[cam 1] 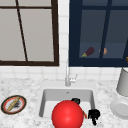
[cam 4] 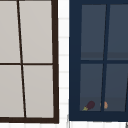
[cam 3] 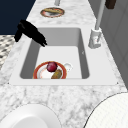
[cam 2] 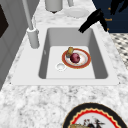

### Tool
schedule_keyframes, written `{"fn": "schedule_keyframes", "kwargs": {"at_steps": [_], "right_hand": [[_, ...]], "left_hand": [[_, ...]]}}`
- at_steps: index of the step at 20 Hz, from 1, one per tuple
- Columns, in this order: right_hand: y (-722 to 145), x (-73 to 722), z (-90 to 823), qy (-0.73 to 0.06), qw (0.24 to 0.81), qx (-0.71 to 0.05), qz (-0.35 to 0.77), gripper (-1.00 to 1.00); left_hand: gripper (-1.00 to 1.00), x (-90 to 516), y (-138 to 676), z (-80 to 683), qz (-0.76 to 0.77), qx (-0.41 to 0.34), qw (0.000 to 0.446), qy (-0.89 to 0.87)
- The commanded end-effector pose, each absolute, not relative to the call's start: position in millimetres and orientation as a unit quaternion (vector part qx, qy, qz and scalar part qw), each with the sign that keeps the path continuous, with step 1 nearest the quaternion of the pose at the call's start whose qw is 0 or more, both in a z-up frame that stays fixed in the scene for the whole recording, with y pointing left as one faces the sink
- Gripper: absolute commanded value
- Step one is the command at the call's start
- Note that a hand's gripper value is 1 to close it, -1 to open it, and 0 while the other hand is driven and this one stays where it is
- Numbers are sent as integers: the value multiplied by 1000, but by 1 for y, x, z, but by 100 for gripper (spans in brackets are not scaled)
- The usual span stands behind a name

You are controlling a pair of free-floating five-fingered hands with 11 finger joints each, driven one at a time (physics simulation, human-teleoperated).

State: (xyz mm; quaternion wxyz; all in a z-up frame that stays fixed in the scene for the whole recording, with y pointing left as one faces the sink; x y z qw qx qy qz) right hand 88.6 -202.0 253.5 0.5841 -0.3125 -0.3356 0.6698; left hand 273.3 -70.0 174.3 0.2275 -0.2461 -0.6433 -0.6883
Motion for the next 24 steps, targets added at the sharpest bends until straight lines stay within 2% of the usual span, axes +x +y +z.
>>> {"fn": "schedule_keyframes", "kwargs": {"at_steps": [1,6,11,16,20,24], "right_hand": [[-202,89,254,-336,584,-313,670,0],[-202,89,254,-336,584,-313,670,0],[-202,89,254,-336,584,-313,670,0],[-202,89,254,-336,584,-313,670,0],[-202,89,254,-336,584,-313,670,0],[-202,89,254,-336,584,-313,670,0]], "left_hand": [[-100,286,-101,171,-691,-242,225,-643],[-100,317,-119,141,-680,-233,224,-658],[-100,340,-120,98,-673,-238,244,-656],[-100,369,-141,64,-673,-239,215,-667],[-100,389,-149,32,-669,-238,224,-668],[-100,382,-136,0,-665,-241,224,-671]]}}
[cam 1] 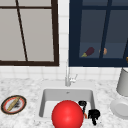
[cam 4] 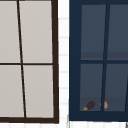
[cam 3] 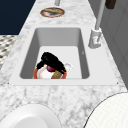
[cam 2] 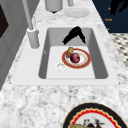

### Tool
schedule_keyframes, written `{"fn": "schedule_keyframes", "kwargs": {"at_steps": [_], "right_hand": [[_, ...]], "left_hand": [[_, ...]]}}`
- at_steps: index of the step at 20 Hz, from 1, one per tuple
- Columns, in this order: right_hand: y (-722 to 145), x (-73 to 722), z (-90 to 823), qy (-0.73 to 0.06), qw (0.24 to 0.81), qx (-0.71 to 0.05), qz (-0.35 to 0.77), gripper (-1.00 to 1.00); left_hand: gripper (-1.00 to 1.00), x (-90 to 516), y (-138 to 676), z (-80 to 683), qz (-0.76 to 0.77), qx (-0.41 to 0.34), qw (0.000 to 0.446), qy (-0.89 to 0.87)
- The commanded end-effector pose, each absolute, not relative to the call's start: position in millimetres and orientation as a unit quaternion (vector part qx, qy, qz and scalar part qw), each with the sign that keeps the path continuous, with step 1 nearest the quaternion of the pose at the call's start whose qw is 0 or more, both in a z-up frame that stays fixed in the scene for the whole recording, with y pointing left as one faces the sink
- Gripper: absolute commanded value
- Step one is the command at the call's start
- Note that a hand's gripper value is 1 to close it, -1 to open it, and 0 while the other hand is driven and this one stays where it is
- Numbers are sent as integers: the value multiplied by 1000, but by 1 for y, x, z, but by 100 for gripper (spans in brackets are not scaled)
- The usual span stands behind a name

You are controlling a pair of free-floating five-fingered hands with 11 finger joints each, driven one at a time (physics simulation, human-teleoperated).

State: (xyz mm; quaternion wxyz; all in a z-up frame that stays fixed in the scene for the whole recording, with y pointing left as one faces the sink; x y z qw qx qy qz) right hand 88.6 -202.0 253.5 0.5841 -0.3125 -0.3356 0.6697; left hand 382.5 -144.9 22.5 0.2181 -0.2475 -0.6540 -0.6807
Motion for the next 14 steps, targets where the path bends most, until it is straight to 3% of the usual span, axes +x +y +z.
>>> {"fn": "schedule_keyframes", "kwargs": {"at_steps": [1,14], "right_hand": [[-202,89,254,-336,584,-313,670,0],[-202,89,254,-336,584,-313,670,0]], "left_hand": [[-100,390,-129,-8,-664,-244,222,-671],[-100,441,-149,-81,-663,-231,201,-683]]}}
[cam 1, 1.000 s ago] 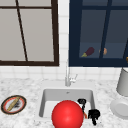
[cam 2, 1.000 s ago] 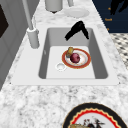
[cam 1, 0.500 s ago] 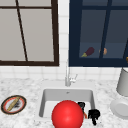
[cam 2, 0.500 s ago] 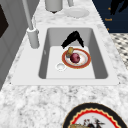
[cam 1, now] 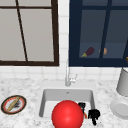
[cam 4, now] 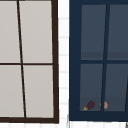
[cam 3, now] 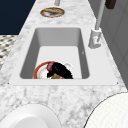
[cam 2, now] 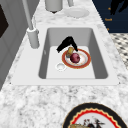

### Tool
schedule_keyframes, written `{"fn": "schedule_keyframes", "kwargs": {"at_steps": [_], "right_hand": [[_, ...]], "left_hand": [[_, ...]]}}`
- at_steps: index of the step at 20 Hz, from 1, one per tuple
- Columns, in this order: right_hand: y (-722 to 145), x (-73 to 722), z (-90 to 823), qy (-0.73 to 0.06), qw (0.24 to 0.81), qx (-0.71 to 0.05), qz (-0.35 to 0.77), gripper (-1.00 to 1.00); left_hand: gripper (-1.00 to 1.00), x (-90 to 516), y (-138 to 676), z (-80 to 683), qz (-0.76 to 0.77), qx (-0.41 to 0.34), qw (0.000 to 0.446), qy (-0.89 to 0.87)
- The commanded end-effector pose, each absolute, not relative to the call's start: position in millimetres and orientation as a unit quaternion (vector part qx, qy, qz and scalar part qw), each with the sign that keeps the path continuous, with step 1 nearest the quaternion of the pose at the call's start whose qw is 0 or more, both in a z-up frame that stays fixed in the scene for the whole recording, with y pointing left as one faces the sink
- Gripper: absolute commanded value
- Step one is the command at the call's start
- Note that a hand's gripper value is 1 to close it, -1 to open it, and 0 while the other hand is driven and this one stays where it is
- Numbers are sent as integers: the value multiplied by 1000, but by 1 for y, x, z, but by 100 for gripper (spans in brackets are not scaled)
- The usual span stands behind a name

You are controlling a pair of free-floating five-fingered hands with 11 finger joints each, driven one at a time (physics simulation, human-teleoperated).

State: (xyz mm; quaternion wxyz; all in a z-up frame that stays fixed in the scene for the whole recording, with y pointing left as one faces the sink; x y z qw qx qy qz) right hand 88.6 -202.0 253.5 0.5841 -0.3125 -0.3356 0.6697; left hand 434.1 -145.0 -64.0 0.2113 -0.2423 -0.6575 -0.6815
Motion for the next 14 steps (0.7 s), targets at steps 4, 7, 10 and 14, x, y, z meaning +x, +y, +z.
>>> {"fn": "schedule_keyframes", "kwargs": {"at_steps": [4,7,10,14], "right_hand": [[-202,89,254,-336,584,-313,670,0],[-202,89,254,-336,584,-313,670,0],[-202,89,254,-336,584,-313,670,0],[-202,89,254,-336,584,-313,670,0]], "left_hand": [[-100,445,-138,-107,-651,-276,221,-672],[-100,448,-136,-107,-641,-308,249,-657],[-100,447,-130,-107,-632,-326,255,-656],[100,449,-128,-89,-619,-322,204,-687]]}}
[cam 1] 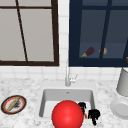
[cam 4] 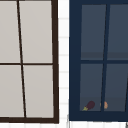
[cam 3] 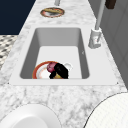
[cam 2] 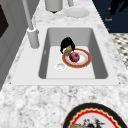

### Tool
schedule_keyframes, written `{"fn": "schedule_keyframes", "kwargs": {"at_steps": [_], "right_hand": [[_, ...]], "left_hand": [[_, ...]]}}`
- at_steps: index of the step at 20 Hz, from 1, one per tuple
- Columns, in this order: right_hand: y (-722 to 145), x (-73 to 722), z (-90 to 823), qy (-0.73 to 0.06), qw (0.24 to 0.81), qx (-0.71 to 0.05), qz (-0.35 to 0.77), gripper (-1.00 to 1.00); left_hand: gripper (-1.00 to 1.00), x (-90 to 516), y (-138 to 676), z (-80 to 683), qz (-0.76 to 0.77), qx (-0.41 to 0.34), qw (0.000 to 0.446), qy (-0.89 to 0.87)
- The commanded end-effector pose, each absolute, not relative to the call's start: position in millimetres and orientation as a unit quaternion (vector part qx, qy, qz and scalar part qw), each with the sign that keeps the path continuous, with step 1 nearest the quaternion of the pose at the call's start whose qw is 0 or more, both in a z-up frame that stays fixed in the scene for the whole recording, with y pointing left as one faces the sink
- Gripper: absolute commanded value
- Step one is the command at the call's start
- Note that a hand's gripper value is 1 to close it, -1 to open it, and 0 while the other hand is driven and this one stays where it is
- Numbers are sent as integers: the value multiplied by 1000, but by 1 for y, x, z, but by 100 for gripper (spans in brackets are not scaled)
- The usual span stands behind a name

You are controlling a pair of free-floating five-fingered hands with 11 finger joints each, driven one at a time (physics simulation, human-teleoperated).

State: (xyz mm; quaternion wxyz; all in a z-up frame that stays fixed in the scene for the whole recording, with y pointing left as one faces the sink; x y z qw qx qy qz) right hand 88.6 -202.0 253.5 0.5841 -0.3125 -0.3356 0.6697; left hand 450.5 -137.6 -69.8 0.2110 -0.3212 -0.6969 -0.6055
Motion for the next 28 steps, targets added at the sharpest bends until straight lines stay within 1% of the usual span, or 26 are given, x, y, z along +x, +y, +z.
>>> {"fn": "schedule_keyframes", "kwargs": {"at_steps": [1,2,4,9,11,13,16,18,19,20,24,25,28], "right_hand": [[-202,89,254,-336,584,-313,670,0],[-202,89,254,-336,584,-313,670,0],[-202,89,254,-336,584,-313,670,0],[-202,89,254,-336,584,-313,670,0],[-202,89,254,-336,584,-313,670,0],[-202,89,254,-336,584,-313,670,0],[-202,89,254,-336,584,-313,670,0],[-202,89,254,-336,584,-313,670,0],[-202,89,254,-336,584,-313,670,0],[-202,89,254,-336,584,-313,670,0],[-202,89,254,-336,584,-313,670,0],[-202,89,254,-336,584,-313,670,0],[-202,89,254,-336,584,-313,670,0]], "left_hand": [[100,450,-130,-83,-612,-320,190,-698],[100,452,-133,-82,-613,-313,177,-704],[100,453,-133,-85,-613,-306,167,-709],[100,456,-133,-84,-615,-291,149,-718],[100,459,-136,-77,-612,-290,121,-726],[100,464,-137,-66,-609,-301,115,-725],[100,468,-129,-49,-615,-308,114,-716],[100,470,-126,-36,-618,-301,116,-717],[100,468,-122,-30,-620,-291,120,-719],[100,469,-114,-25,-620,-280,135,-720],[100,470,-98,0,-619,-276,136,-723],[100,470,-89,6,-616,-272,149,-724],[100,469,-73,26,-616,-272,153,-724]]}}
